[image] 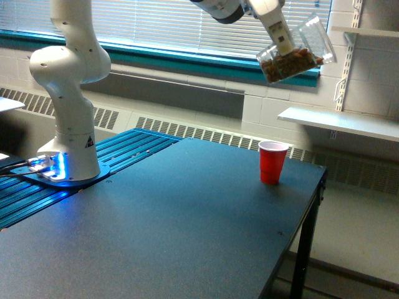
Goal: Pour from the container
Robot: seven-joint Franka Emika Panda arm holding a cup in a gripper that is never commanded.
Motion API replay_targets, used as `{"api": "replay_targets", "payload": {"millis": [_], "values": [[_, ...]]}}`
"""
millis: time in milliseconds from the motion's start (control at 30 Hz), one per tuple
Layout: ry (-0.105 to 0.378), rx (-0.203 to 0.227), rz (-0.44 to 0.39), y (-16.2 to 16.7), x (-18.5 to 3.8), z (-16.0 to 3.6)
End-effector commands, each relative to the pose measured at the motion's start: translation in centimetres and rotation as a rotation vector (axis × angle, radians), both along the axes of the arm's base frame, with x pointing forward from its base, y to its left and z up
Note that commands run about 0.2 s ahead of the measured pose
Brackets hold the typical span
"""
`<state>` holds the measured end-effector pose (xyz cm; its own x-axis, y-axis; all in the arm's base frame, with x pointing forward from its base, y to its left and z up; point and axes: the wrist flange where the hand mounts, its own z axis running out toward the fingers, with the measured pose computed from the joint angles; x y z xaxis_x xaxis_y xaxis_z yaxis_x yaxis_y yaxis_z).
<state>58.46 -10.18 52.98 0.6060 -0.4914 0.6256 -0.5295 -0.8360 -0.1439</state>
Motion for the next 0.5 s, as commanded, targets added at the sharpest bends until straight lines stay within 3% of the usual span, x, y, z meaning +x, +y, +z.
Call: {"api": "replay_targets", "payload": {"millis": [33,500], "values": [[-0.03,-0.026,0.084,3.7,-1.5,0.9],[-0.015,-0.059,0.247,9.9,-4.0,-0.8]]}}
